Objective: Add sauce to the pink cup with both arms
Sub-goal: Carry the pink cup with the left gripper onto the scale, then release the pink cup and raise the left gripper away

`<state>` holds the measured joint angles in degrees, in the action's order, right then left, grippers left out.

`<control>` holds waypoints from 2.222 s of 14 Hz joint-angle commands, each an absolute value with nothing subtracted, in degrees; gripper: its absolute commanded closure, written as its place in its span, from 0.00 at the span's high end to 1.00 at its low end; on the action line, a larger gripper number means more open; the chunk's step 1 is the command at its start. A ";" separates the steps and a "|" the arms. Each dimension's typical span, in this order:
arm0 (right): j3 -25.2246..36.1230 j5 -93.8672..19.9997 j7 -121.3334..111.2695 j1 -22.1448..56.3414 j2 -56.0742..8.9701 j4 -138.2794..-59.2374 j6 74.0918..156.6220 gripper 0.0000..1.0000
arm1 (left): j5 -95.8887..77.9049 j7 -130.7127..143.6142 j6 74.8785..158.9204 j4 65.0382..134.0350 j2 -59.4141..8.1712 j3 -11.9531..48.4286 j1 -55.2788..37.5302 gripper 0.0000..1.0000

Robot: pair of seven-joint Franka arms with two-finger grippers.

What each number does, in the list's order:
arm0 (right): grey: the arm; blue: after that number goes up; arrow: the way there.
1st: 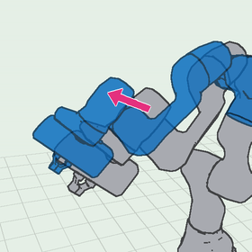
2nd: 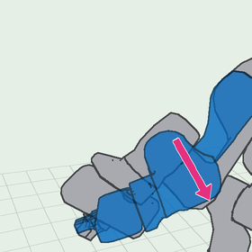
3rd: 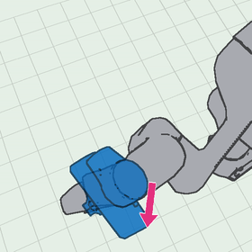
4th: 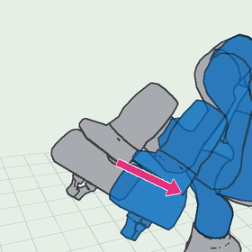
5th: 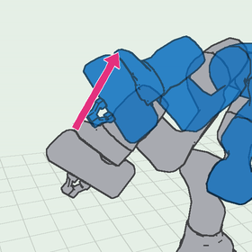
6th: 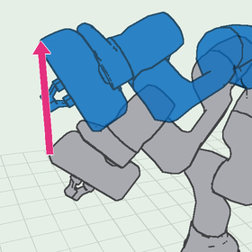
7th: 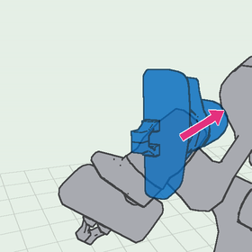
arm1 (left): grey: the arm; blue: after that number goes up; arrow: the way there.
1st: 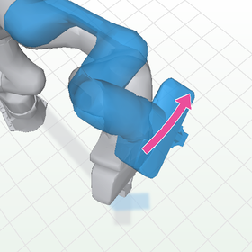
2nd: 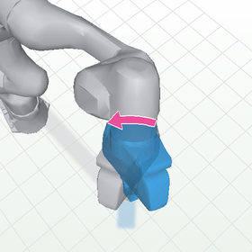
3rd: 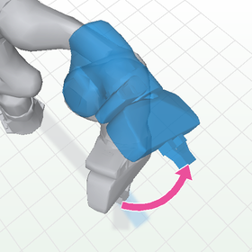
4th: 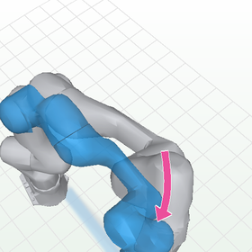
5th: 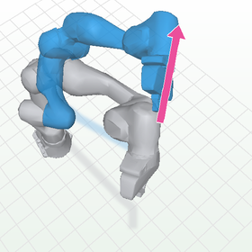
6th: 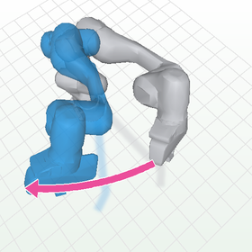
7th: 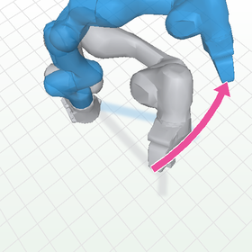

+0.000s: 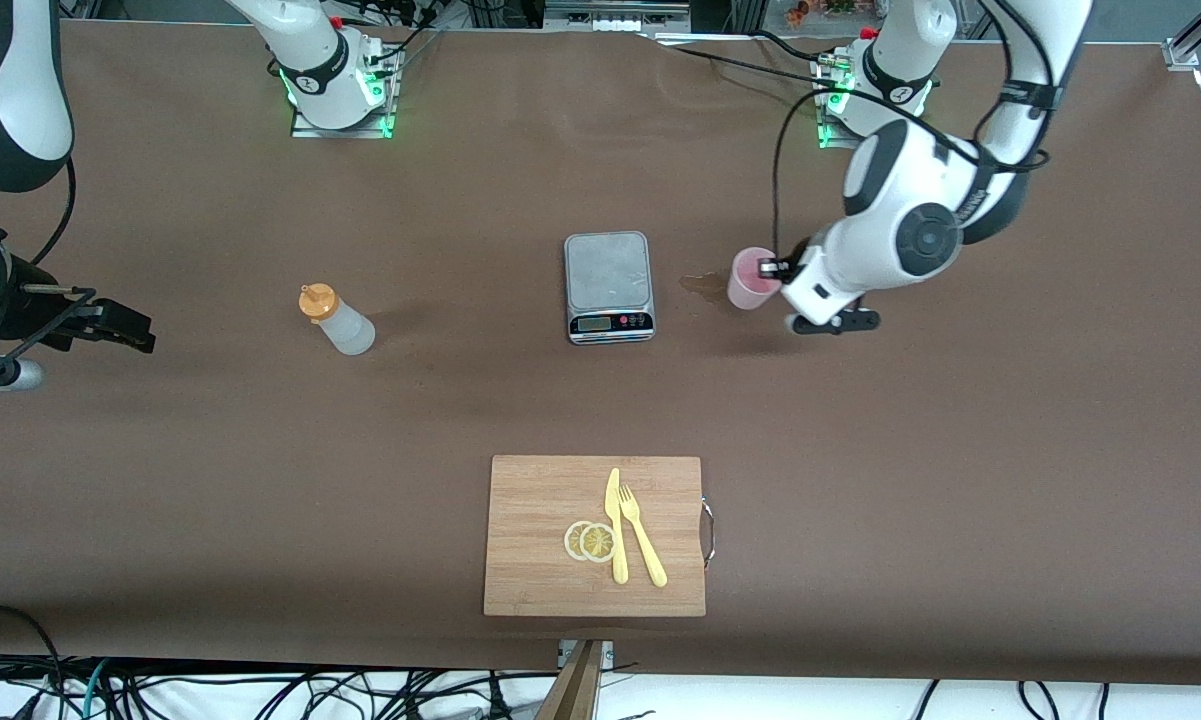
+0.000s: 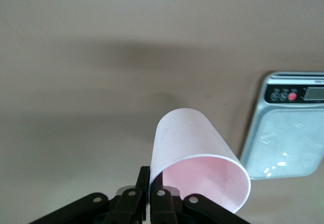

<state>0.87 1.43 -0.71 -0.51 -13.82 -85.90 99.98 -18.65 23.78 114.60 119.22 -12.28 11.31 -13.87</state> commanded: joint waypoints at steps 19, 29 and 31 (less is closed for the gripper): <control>0.88 1.58 -0.44 -0.44 -13.97 -85.69 99.84 1.00 | -25.14 47.55 122.43 103.80 -27.95 10.46 -34.37 0.00; 0.79 1.76 -1.05 -0.09 -15.03 -86.04 98.97 1.00 | -21.89 47.64 123.05 103.97 -28.65 10.02 -34.37 0.93; 0.79 2.20 -1.14 -0.17 -15.03 -86.04 98.96 1.00 | -21.97 48.42 122.96 103.80 -28.48 10.02 -34.37 1.00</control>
